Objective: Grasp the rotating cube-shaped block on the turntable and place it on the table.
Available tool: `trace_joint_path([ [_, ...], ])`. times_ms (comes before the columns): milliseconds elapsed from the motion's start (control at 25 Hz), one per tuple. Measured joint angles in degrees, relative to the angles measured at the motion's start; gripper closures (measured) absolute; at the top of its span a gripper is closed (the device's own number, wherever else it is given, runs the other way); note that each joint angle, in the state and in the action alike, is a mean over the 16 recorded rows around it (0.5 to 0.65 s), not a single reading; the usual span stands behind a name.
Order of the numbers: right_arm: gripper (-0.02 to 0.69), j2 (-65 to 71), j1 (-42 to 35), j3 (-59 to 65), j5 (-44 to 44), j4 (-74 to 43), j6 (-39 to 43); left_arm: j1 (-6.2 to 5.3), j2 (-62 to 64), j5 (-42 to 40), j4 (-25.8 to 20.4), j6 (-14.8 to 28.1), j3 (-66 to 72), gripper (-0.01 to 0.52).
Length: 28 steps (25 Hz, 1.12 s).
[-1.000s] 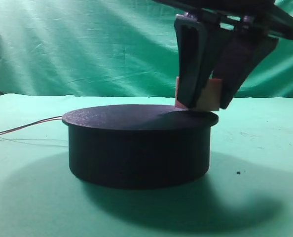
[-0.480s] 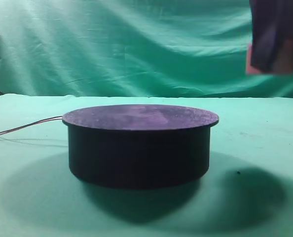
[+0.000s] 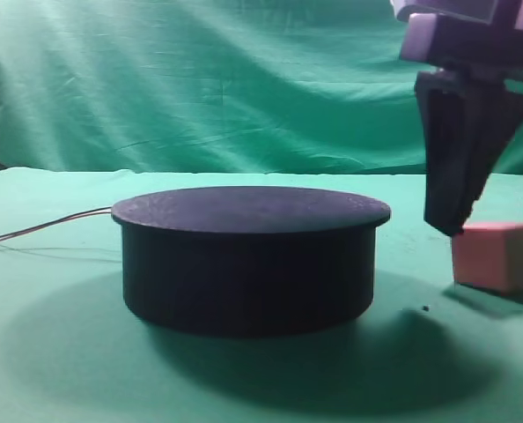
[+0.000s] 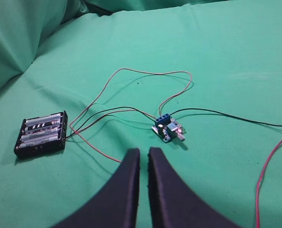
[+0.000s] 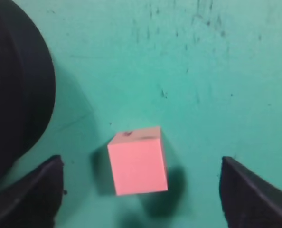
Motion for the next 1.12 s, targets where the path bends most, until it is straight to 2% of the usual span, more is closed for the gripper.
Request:
trace_joint_path([
  [240,0.547,-12.7,0.0,1.3,2.1,-1.5,1.1,0.0,0.0,0.0,0.0,0.0,0.0,0.514],
  [400,0.641,-21.1,0.0,3.6,1.9,-1.7,1.4,0.0,0.0,0.0,0.0,0.0,0.0,0.514],
  [560,0.665,-27.9,0.0,6.1,0.8,-1.9,0.9,0.0,0.0,0.0,0.0,0.0,0.0,0.514],
  [880,0.665,-35.5,-0.2,9.1,-2.2,-5.8,-0.4,0.0,0.0,0.0,0.0,0.0,0.0,0.514],
  [1120,0.665,-39.6,-3.5,14.0,-8.2,-10.3,-1.1,0.0,0.0,0.0,0.0,0.0,0.0,0.514],
])
